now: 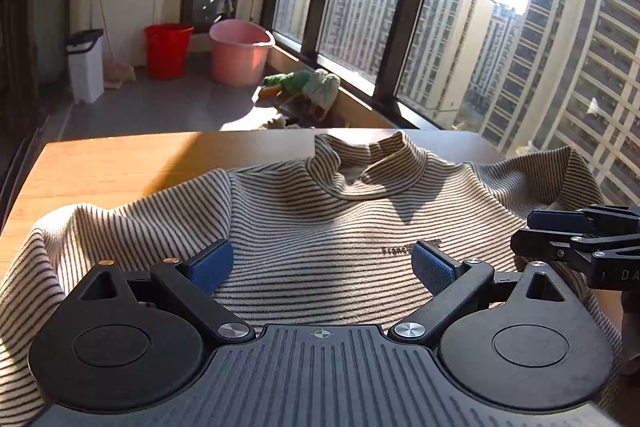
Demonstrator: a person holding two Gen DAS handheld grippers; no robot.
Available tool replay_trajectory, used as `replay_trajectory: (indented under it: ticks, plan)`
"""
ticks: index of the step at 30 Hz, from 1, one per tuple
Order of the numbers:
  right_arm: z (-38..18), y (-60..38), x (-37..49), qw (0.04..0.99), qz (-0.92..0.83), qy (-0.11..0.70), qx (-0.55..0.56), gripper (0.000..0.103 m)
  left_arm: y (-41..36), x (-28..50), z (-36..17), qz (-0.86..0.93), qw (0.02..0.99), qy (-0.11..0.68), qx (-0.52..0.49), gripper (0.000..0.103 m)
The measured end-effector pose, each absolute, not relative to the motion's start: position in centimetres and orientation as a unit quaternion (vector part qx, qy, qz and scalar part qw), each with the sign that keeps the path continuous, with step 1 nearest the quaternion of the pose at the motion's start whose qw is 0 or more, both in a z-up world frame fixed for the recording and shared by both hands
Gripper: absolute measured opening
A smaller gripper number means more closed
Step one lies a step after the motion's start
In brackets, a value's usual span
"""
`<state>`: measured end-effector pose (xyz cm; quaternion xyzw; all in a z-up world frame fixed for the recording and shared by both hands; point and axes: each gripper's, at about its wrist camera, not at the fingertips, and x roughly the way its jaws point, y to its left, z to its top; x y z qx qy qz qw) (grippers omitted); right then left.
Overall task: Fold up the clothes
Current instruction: 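Move the right gripper to a sleeve cuff and grasp it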
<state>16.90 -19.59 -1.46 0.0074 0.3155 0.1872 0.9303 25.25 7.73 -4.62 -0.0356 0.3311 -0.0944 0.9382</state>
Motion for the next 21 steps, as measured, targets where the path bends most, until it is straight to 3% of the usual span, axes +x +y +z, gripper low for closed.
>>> replay_trajectory:
  ticks: [6, 9, 12, 21]
  plan:
    - [-2.8, -18.7, 18.4, 0.930, 0.171, 0.326, 0.002, 0.051, 12.6, 24.4, -4.4, -0.037, 0.941, 0.315, -0.121, 0.099]
    - [-2.9, -18.3, 18.2, 0.933, 0.166, 0.319, -0.012, 0.053, 12.2, 23.5, -4.1, -0.043, 0.945, 0.307, -0.104, 0.100]
    - [-3.1, -18.0, 17.9, 0.936, 0.161, 0.313, -0.026, 0.063, 11.9, 22.8, -3.7, -0.046, 0.946, 0.306, -0.099, 0.101]
    - [-3.1, -20.2, 12.0, 0.934, 0.186, 0.301, 0.053, 0.064, 12.8, 14.4, -2.6, -0.053, 0.949, 0.301, -0.079, 0.101]
